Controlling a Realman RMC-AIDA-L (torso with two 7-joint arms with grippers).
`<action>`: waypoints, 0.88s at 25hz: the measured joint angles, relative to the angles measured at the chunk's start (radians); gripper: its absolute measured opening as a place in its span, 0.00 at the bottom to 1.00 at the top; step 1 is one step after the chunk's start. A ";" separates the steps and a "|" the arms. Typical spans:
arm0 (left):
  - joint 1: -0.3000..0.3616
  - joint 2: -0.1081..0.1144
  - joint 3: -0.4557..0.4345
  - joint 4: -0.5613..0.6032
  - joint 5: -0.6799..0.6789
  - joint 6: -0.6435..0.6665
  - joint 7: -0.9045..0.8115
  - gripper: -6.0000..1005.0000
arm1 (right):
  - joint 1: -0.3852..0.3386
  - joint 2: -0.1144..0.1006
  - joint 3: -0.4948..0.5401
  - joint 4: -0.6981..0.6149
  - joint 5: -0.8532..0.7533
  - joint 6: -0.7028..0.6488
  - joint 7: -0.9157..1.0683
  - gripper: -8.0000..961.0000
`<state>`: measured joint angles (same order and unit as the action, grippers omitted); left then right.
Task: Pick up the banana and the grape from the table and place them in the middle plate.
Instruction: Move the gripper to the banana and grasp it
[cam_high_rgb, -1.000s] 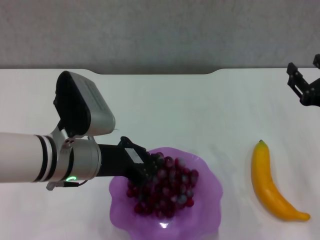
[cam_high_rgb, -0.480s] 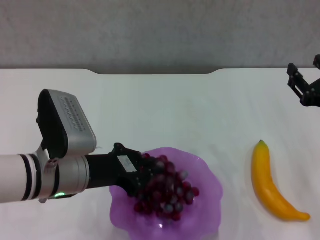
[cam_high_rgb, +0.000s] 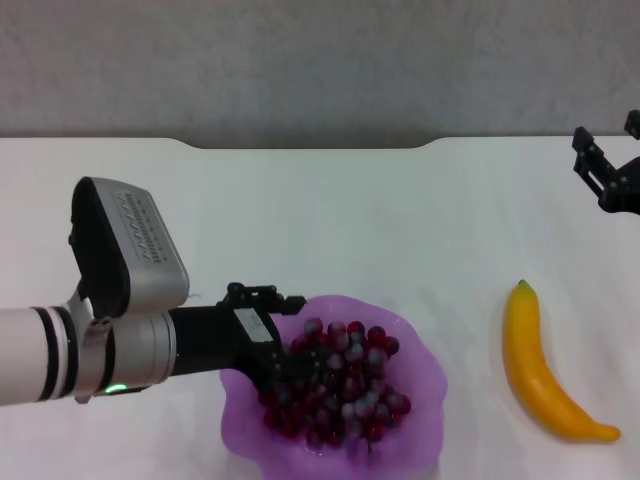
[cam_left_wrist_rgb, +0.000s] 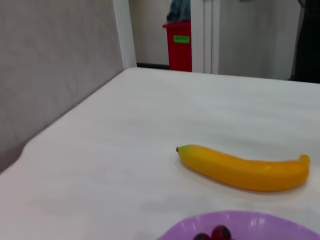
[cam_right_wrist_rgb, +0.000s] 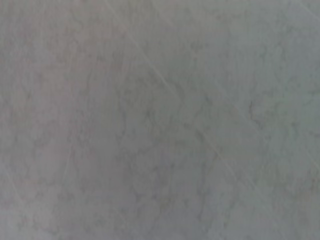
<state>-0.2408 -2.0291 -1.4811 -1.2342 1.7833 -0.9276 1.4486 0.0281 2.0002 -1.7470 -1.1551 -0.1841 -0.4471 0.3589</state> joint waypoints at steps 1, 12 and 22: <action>0.010 0.000 -0.001 -0.020 0.000 0.002 0.000 0.49 | 0.000 0.000 0.000 0.000 0.000 0.000 0.000 0.64; 0.126 -0.003 -0.060 -0.149 -0.311 0.324 0.303 0.83 | 0.003 0.000 -0.003 -0.003 0.000 0.001 0.000 0.64; 0.170 -0.004 -0.128 -0.045 -1.028 0.319 0.885 0.87 | 0.004 0.003 -0.005 -0.005 0.001 -0.001 0.000 0.64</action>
<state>-0.0712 -2.0328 -1.6093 -1.2789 0.7554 -0.6089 2.3335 0.0323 2.0031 -1.7518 -1.1599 -0.1829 -0.4484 0.3589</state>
